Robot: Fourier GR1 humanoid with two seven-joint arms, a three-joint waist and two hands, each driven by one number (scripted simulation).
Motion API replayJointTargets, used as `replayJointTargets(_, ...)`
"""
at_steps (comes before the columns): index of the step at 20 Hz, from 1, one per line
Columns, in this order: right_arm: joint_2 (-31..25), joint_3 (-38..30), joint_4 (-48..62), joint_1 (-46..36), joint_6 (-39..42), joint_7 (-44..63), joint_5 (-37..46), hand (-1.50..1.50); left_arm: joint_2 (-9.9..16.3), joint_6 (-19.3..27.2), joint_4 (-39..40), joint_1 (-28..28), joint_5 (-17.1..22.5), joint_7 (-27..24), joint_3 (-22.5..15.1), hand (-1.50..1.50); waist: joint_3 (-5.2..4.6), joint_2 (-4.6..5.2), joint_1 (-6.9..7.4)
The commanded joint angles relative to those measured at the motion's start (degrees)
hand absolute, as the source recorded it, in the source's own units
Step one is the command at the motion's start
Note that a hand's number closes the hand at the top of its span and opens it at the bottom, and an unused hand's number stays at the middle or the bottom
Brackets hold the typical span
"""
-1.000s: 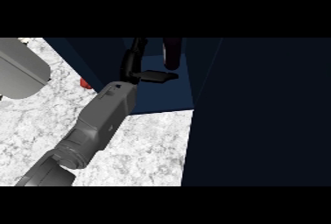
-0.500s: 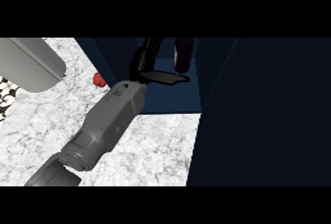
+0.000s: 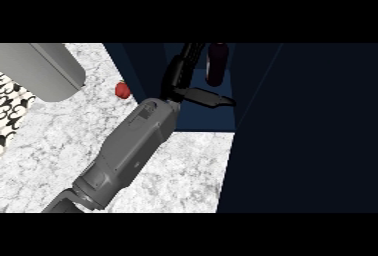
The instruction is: Pick up the wine, place it into the cabinet and close the cabinet
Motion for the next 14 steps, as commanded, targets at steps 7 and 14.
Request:
replayJointTargets(7, -0.79, 2.15, -3.78, -0.72, -1.76, 2.11, 1.11, -1.5, -0.23, 14.51, -33.45, 16.04, -3.37, 12.45, -10.14, -1.5, 0.0, -0.07, 0.61)
replayJointTargets(14, 0.91, 5.4, -3.61, 0.13, -2.69, 0.37, 3.47, -1.5, -0.17, 32.07, -49.14, 22.46, -1.36, 14.01, -22.01, -1.5, 0.01, 0.33, -1.12)
